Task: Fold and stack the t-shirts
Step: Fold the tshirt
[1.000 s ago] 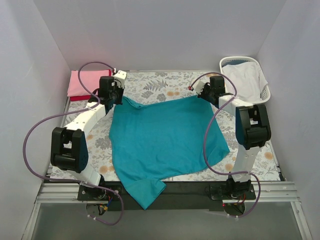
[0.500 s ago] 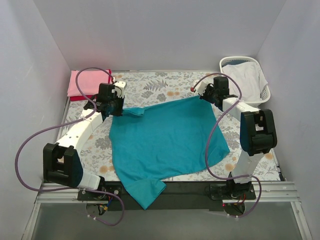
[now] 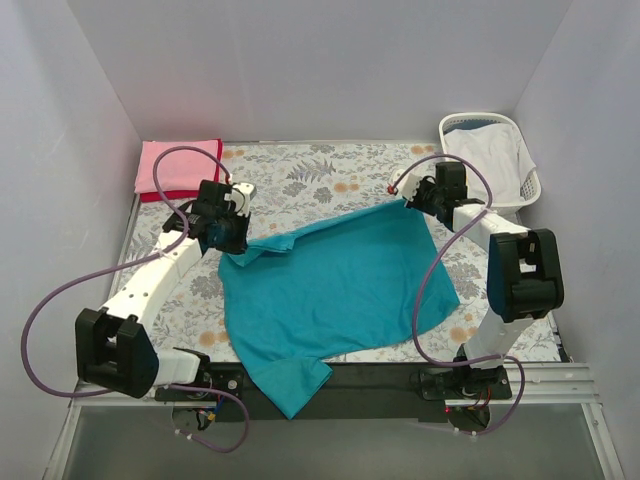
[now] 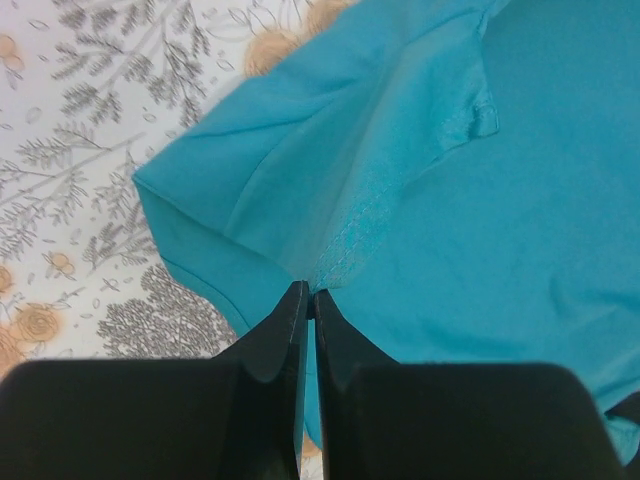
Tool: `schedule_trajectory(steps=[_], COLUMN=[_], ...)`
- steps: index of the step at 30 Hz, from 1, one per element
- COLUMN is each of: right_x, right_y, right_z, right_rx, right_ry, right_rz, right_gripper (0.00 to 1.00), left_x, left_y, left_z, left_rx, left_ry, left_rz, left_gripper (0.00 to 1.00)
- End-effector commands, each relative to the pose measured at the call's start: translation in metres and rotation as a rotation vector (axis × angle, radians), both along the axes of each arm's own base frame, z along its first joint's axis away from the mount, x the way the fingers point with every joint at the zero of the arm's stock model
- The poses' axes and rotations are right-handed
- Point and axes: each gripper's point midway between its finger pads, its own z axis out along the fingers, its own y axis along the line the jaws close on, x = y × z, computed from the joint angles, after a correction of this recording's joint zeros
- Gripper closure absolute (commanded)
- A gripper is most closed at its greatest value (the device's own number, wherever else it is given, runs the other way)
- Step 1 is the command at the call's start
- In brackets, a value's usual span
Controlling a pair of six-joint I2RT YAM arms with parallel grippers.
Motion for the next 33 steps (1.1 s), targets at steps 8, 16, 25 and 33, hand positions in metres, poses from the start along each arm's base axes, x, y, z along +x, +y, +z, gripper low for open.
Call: schedule_trajectory(steps=[8, 16, 25, 33], right_x=[-0.022, -0.03, -0.044, -0.061], right_y=[-0.002, -0.003, -0.008, -0.012], right_z=[-0.003, -0.003, -0.007, -0.021], right_rx=[-0.032, -0.047, -0.081, -0.114], right_ry=[0.002, 0.007, 0.014, 0.043], right_rz=[0.061, 0.071, 0.09, 0.108], right_gripper=[0.99, 0.99, 0.99, 0.99], left_x=[-0.046, -0.041, -0.031, -0.038], left_y=[-0.005, -0.001, 0.005, 0.009], left_z=[-0.021, -0.015, -0.007, -0.005], left_rx=[0.014, 0.047, 0.096, 0.115], left_ry=[0.133, 0.132, 0.1, 0.106], left_rz=[-0.073, -0.081, -0.077, -0.102], left_gripper=[1.0, 1.0, 1.0, 1.0])
